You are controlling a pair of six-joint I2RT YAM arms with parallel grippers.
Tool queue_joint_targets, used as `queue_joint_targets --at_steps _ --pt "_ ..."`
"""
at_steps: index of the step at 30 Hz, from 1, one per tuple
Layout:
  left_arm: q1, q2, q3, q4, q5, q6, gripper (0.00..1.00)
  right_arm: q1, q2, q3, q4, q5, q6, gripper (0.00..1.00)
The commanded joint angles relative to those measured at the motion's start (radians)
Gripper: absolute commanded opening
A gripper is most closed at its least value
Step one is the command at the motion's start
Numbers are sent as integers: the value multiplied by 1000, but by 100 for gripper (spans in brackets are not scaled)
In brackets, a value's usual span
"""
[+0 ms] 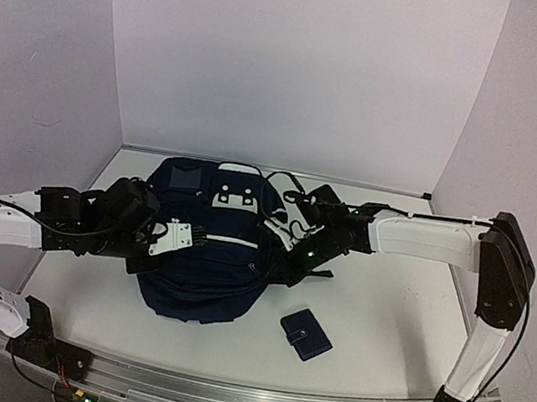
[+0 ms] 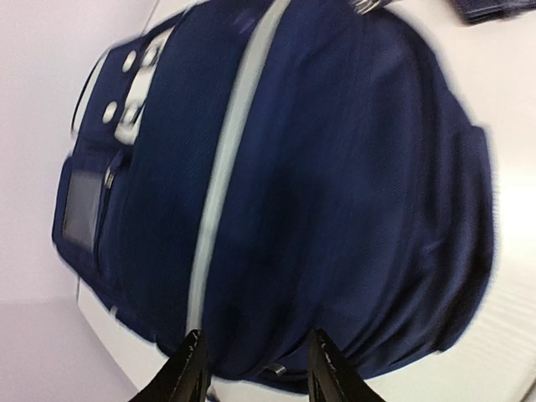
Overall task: Pack the student bag
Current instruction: Zip the student bag at the center of the board.
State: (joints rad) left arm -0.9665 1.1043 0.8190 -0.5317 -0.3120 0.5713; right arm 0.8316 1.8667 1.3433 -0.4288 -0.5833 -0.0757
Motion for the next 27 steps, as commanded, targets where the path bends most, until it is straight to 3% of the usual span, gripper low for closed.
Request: queue_joint_targets --at_steps 1,5,13,20,23,27 --pt "-119 67 73 0 -20 -60 44 24 13 69 -10 -117 22 0" --pt "-178 133 100 106 -28 -16 46 31 13 84 -10 -134 28 0" --pt "-179 337 163 321 -44 96 45 36 -8 73 -10 -144 26 0" --pt "-179 475 207 396 -69 130 41 36 -31 59 -10 -138 20 0" --pt "-179 502 210 412 -109 132 31 35 -42 47 -10 -127 15 0" --pt "-179 481 202 401 -116 111 9 34 -56 27 -10 -108 3 0"
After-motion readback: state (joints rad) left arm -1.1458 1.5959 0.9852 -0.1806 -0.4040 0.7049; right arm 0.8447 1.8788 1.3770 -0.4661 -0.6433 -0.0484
